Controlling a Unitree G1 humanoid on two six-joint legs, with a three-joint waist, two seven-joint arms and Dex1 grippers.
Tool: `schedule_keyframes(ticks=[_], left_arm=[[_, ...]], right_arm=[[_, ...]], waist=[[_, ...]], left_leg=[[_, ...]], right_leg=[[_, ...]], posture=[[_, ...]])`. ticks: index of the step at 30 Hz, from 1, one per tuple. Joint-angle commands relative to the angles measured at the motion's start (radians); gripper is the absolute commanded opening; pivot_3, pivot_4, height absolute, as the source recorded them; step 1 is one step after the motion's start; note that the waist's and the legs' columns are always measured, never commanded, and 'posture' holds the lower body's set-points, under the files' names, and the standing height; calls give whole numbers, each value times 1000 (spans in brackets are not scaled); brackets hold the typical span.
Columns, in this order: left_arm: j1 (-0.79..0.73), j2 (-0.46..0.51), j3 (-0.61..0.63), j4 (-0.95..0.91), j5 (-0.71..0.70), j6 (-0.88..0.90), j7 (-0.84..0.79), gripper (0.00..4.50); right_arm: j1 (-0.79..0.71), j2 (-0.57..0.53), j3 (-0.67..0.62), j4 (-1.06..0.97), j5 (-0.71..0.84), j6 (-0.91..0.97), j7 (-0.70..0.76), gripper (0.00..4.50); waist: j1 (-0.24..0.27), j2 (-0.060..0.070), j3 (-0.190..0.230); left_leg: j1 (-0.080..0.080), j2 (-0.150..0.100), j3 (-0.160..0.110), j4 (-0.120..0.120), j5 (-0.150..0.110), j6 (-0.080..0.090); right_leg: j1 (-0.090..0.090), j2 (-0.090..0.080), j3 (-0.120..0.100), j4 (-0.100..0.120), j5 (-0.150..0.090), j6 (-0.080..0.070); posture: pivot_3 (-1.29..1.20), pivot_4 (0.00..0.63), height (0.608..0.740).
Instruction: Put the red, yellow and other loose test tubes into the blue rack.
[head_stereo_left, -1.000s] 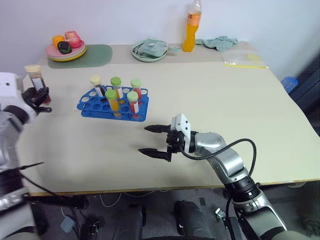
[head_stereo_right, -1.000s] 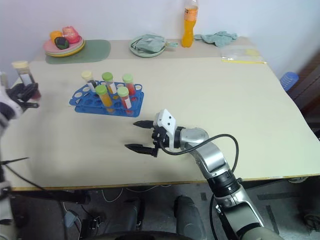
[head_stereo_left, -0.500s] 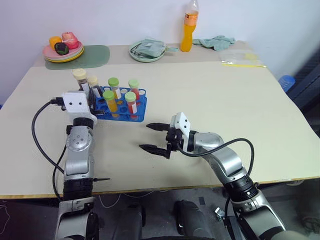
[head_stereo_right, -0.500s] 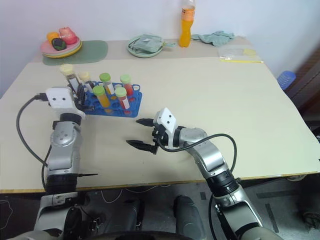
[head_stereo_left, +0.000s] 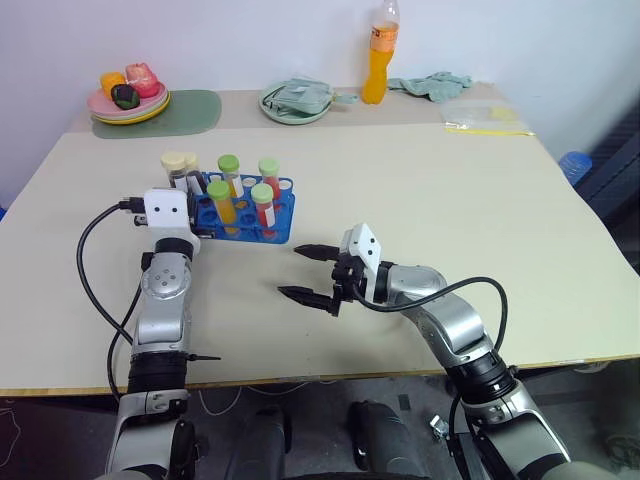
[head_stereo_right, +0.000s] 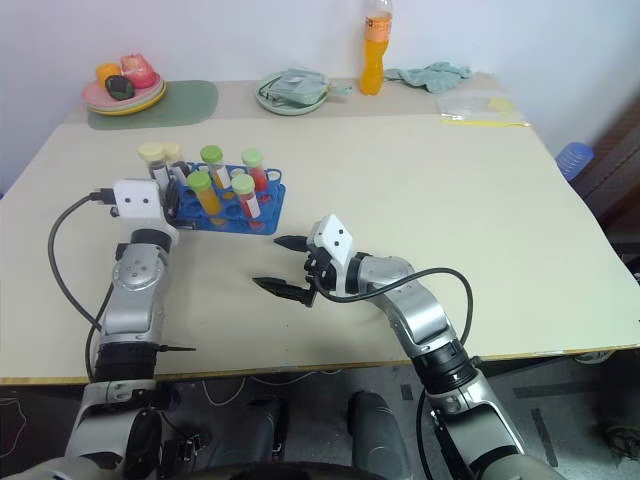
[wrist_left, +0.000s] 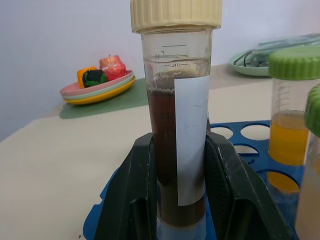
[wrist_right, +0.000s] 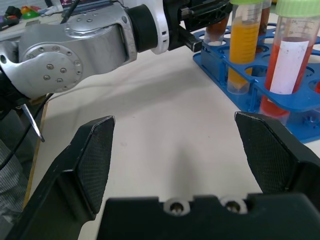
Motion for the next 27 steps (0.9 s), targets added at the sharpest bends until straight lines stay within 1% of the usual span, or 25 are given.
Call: schedule_keyframes(ticks=[1,9,10,11,13,14,15,16,17,20,22,25,27], left_arm=[[-30,11,14,57,-16,-45,-2,741],[-46,4,17,131,-45,-106,-9,741],[-41,-1,20,128,-55,-108,-11,1230],[-35,-4,23,123,-66,-110,-13,1817],[-21,-6,26,105,-73,-115,-11,2702],[-12,-7,29,92,-74,-124,-7,3278],[1,-12,39,63,-89,-132,-5,3725],[15,-18,51,30,-112,-133,-8,4304],[37,-18,65,-16,-135,-128,-14,4454],[134,-4,103,-196,-205,-80,-47,4454],[226,22,136,-337,-270,-18,-85,4454],[395,90,200,-512,-371,102,-162,4454],[508,153,242,-582,-418,188,-223,4454]], right_arm=[[-12,6,-13,-31,7,-22,1,4256],[-8,5,-18,-33,2,-24,-10,4256],[-7,4,-18,-35,2,-24,-11,4256],[-6,3,-17,-36,3,-24,-12,4256],[-4,1,-17,-39,2,-26,-12,4256],[-3,0,-17,-41,1,-30,-13,4256],[-3,-2,-19,-42,-3,-39,-15,4256],[-4,-4,-22,-43,-7,-46,-18,4256],[-7,-9,-28,-46,-7,-49,-19,4256],[-9,-40,-58,-72,18,-33,-6,4256],[-2,-78,-79,-90,30,-24,12,4256],[18,-158,-135,-91,29,-25,30,4256],[22,-203,-188,-53,24,-27,16,4256]], waist=[[0,0,0],[1,0,0],[1,0,0],[1,0,0],[-1,0,0],[-1,0,0],[-1,0,0],[-2,0,0],[-3,0,0],[-4,0,0],[-5,0,0],[-4,0,0],[-4,1,0]], left_leg=[[0,0,0,0,0,0],[0,0,-1,0,0,0],[0,0,-1,0,0,0],[0,0,-1,0,0,0],[0,0,-1,0,0,0],[0,0,-1,0,0,0],[0,0,-1,0,0,0],[0,0,-1,0,0,0],[0,0,-1,0,0,0],[0,0,-2,-1,0,0],[0,1,-3,-1,0,0],[1,1,-4,-1,0,0],[1,1,-3,-2,0,0]], right_leg=[[0,0,0,0,0,0],[1,0,0,1,0,0],[1,0,0,1,0,0],[1,0,0,1,0,0],[1,0,0,1,0,0],[1,0,0,1,0,0],[1,0,0,1,0,0],[0,0,0,1,0,0],[0,0,0,0,0,0],[0,0,0,0,0,0],[0,0,0,0,0,0],[0,0,1,-1,0,0],[1,0,1,-1,0,0]], posture=[[0,150,740],[0,150,740],[0,150,740],[0,150,740],[0,150,740],[0,150,740],[0,150,740],[0,150,740],[0,150,740],[0,150,740],[0,150,740],[0,150,740],[0,150,740]])
